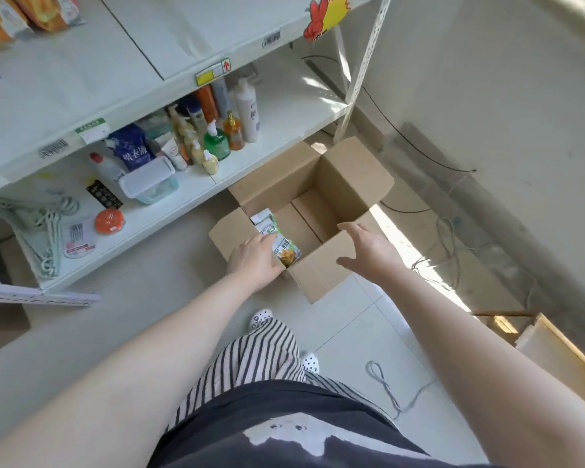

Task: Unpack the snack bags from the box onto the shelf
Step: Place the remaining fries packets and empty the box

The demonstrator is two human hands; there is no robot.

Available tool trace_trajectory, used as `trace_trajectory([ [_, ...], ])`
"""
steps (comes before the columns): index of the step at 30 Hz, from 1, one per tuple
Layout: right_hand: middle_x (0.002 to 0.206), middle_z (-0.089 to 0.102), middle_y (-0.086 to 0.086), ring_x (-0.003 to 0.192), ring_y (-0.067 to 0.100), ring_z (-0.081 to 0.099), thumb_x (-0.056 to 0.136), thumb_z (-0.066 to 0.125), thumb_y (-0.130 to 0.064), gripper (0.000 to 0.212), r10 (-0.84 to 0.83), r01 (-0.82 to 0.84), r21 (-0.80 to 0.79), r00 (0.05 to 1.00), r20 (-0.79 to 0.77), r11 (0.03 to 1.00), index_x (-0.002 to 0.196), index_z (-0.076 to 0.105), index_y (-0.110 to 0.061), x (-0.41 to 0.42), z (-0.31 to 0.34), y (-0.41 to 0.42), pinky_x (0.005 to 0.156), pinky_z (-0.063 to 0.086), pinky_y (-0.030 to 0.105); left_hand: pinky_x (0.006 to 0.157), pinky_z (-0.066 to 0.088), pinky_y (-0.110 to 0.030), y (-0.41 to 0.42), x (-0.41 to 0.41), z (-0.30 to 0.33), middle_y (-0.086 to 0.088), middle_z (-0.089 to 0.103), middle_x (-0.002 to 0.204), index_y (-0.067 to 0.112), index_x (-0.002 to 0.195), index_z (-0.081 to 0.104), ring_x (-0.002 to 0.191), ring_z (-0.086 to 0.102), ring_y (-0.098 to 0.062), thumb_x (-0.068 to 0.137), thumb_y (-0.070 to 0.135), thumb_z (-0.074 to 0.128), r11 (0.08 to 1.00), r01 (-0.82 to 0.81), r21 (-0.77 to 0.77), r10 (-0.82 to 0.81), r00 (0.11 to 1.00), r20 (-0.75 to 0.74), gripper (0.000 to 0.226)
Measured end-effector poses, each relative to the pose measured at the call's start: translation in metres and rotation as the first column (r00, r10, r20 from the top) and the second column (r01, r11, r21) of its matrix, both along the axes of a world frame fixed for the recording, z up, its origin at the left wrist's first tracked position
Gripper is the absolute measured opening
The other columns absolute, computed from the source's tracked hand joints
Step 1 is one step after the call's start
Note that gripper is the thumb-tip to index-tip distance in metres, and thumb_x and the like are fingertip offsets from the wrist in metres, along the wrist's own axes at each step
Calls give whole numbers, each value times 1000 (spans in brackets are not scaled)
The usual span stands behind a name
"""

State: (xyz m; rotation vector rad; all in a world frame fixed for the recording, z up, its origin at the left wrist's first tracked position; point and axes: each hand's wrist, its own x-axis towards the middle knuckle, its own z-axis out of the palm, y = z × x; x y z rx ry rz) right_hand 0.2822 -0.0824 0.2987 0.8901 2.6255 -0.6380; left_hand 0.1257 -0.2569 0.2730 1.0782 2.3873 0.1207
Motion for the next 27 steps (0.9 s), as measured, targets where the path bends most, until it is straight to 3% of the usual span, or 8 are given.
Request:
trace_trajectory([
  [5, 128, 52, 5, 110, 23, 55, 87, 70, -34, 68, 91, -91, -20, 996, -1, 996, 144, 37, -18, -35, -11, 34, 76, 51, 34, 101, 36, -32, 38, -16, -8, 0, 45, 142, 26, 148, 28, 130, 43, -23, 88, 40, 60, 997, -30, -74, 31, 999, 9, 70],
  [17, 120, 56, 5, 114, 25, 55, 83, 67, -26, 53, 101, -87, -180, 992, 69, 980, 131, 47, -17, -108, -55, 146, 84, 52, 41, 101, 37, -31, 123, -81, -35, -3, 41, 147, 26, 146, 33, 133, 41, -25, 90, 36, 57, 972, -166, -167, 177, 982, 57, 61],
  [20, 128, 53, 0, 119, 20, 53, 85, 66, -30, 61, 140, -108, -252, 984, 112, 962, 140, 42, -21, -133, -86, 168, 82, 49, 34, 102, 35, -29, 136, -92, -57, -2, 37, 150, 28, 148, 29, 134, 40, -24, 92, 35, 56, 961, -221, -168, 232, 972, 48, 63],
  [23, 137, 49, 0, 123, 18, 51, 84, 69, -32, 68, 172, -120, -322, 976, 137, 939, 144, 39, -18, -160, -133, 189, 93, 48, 35, 99, 38, -30, 147, -103, -99, -1, 43, 145, 27, 147, 30, 130, 45, -22, 91, 35, 57, 945, -278, -175, 289, 957, 39, 63],
  [27, 130, 52, 0, 117, 17, 52, 84, 71, -30, 65, 190, -115, -377, 967, 168, 919, 141, 41, -19, -189, -216, 206, 83, 46, 30, 98, 40, -32, 163, -120, -177, 0, 47, 140, 24, 145, 34, 128, 46, -22, 90, 36, 61, 911, -384, -152, 400, 911, 99, 62],
])
